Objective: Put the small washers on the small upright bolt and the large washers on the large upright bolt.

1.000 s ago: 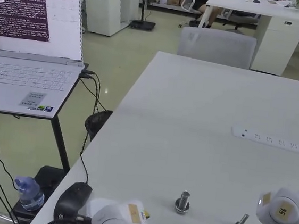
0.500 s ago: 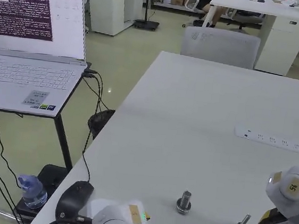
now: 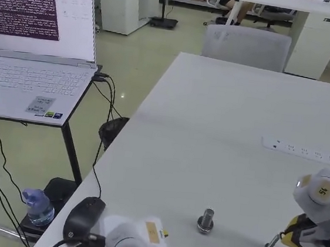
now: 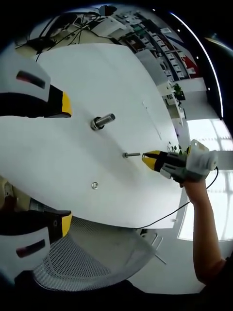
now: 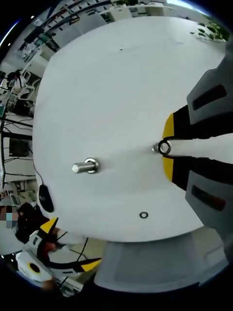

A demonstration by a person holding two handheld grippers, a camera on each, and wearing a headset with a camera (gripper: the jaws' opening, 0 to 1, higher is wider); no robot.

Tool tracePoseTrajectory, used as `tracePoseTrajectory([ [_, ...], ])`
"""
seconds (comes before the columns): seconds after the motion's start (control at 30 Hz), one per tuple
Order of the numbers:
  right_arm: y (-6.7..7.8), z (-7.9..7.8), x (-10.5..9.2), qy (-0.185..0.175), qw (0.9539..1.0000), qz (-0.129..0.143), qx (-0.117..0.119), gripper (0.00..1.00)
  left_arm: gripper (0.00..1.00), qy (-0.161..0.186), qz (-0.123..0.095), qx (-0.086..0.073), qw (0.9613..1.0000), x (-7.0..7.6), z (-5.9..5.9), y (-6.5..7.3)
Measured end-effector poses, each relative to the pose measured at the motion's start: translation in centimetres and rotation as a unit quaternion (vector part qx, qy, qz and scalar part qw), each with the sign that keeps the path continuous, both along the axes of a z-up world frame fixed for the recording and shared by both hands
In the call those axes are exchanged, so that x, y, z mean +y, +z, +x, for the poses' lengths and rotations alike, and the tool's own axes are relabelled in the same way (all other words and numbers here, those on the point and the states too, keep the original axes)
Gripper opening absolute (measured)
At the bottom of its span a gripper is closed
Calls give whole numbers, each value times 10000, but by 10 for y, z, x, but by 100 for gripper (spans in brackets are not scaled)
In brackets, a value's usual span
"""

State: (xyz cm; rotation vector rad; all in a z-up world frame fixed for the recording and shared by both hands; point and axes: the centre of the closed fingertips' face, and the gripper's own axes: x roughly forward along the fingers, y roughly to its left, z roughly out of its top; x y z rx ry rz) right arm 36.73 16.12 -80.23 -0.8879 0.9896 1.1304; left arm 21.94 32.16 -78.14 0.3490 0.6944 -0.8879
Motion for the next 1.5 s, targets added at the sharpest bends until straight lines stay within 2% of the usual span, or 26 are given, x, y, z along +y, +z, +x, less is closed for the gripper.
tracePoseTrajectory([
  [0.2,-6,3,2,56,10000,-80,1,13,81,23,-33,56,10000,0,0,-2],
  [0.63,-11,3,2,92,9998,-129,95,13,81,-1,5,113,9999,3,0,-6],
  [0.9,-22,2,3,140,9996,-203,133,13,78,4,-4,150,9999,3,-2,-7],
  [1.03,-27,2,3,161,9994,-249,169,13,77,12,-3,145,9999,4,-1,-6],
  [1.07,-29,2,3,180,9993,-265,169,13,77,5,-14,101,9999,4,-1,-5],
  [1.5,-49,3,5,296,9985,-391,233,13,77,-9,-16,130,9999,4,0,-6],
])
